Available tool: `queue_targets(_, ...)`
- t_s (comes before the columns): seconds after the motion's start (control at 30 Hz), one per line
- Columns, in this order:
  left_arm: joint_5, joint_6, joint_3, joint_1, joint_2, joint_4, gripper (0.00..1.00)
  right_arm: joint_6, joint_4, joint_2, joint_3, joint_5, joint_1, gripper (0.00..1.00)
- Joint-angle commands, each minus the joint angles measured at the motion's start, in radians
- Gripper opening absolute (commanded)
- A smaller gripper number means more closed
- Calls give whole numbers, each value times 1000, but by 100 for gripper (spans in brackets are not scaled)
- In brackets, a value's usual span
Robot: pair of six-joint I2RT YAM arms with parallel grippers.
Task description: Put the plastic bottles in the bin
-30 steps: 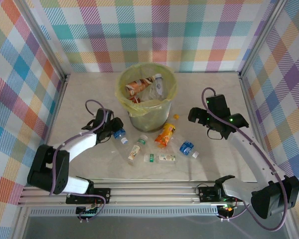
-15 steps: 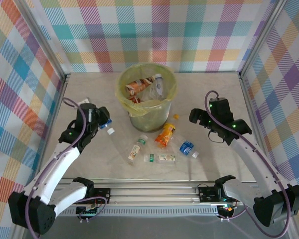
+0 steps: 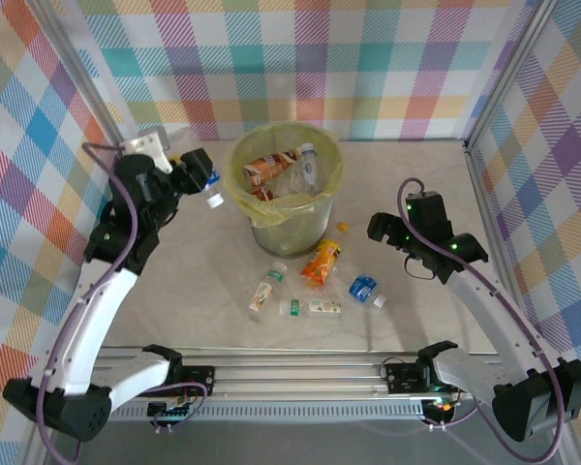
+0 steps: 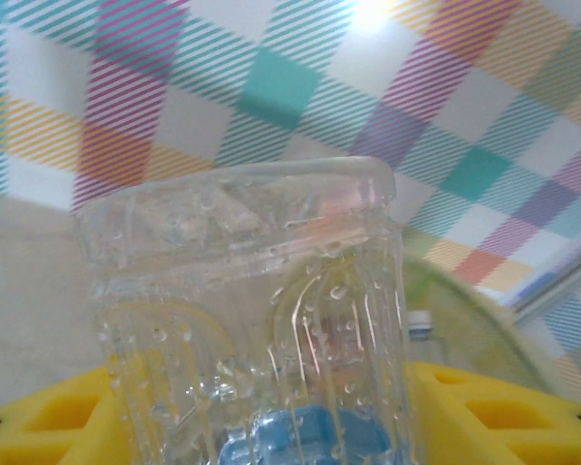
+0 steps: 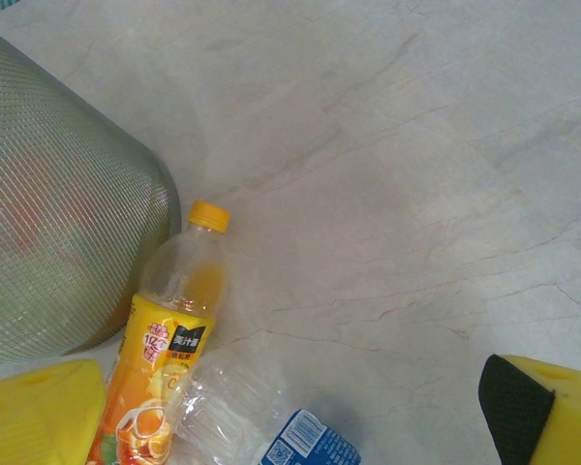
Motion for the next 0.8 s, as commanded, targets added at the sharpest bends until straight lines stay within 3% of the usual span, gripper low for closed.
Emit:
queue_targets(0.0,119,52,106,6,94,70,46,18,28,-29,-15,-16,-8,100)
queue_targets(0.2,195,120,268,-17,273,83,46,20,29,-37,-15,-28,-6,100)
queue_targets(0.37,232,256,409,-58,404,8,46,21,19,-37,-11,-38,-6,100)
queue_targets(0.53,228,426,530,-95,524,-85,47,24,18,-38,-9,-46,-7,100)
queue_targets(0.77,191,564,682,-134,679,-242,49,22,10,-33,3,-44,-7,100)
